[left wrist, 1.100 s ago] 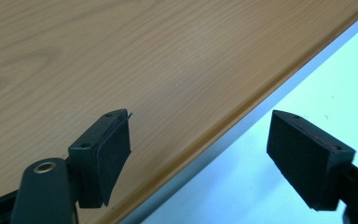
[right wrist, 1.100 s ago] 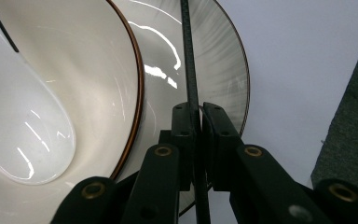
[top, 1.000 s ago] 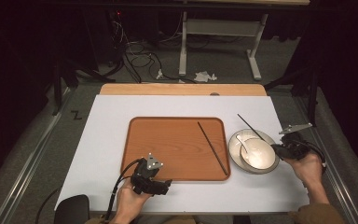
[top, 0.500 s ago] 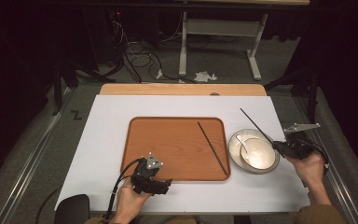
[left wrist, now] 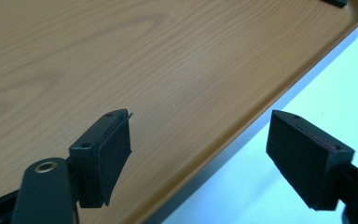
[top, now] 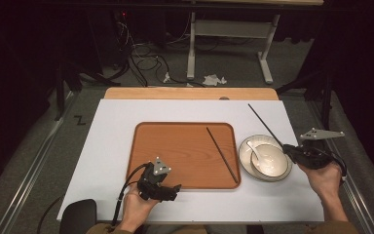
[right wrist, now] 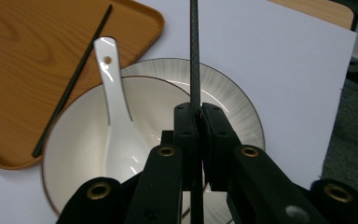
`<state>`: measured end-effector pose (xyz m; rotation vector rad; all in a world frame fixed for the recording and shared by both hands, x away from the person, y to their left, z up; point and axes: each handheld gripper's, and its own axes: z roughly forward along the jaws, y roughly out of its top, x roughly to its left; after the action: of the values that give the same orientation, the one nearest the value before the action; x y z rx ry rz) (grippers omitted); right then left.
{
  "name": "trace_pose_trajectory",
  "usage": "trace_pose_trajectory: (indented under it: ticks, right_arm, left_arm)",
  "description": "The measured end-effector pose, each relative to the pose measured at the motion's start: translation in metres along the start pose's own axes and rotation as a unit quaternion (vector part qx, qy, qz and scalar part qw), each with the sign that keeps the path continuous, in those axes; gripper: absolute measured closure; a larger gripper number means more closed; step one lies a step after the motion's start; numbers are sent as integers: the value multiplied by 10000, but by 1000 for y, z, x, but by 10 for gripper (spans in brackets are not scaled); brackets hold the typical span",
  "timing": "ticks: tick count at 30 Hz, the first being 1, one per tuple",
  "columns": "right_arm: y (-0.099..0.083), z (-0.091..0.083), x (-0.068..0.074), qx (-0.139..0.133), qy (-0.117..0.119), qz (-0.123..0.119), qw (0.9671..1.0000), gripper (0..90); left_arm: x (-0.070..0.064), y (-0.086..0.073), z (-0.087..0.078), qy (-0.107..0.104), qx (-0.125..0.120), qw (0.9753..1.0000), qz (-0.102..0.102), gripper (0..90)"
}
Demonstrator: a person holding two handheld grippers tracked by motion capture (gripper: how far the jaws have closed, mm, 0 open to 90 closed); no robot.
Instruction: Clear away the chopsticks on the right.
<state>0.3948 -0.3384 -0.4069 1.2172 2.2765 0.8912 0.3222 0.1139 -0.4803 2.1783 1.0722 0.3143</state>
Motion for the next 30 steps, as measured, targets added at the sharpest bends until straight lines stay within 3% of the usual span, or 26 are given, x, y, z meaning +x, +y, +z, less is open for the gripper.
trace_pose_trajectory:
  ticks: [12,18,21,30]
  right_arm:
    - [8,-8,46,-212,303,-102,9993,864]
    - [12,3,81,-264,382,-390,9982,865]
    - [12,8,92,-208,477,-312,9982,864]
    - [12,32,120,94,578,-410,9974,864]
  left_arm:
    - [-1,8,5,-153,-7,9998,106,220]
    - [-1,10,6,-227,-16,9996,144,221]
    - [0,11,7,-248,-13,9996,149,221]
    - [-1,12,8,-313,22,9994,144,222]
